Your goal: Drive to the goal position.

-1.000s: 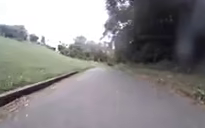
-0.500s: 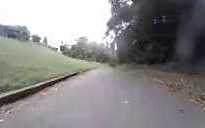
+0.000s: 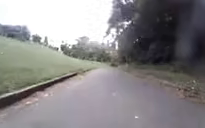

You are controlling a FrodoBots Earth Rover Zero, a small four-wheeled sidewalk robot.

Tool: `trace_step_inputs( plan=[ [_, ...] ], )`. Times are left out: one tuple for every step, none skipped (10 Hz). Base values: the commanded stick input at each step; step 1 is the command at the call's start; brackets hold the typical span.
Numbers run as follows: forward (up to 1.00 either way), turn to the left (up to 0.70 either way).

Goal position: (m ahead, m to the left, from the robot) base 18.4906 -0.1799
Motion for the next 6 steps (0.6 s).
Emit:
trace_step_inputs(
  plan=[
    [1.0, -0.02],
    [1.0, -0.02],
    [1.0, -0.01],
    [1.0, 0.0],
    [1.0, 0.0],
    [1.0, 0.0]
  ],
)
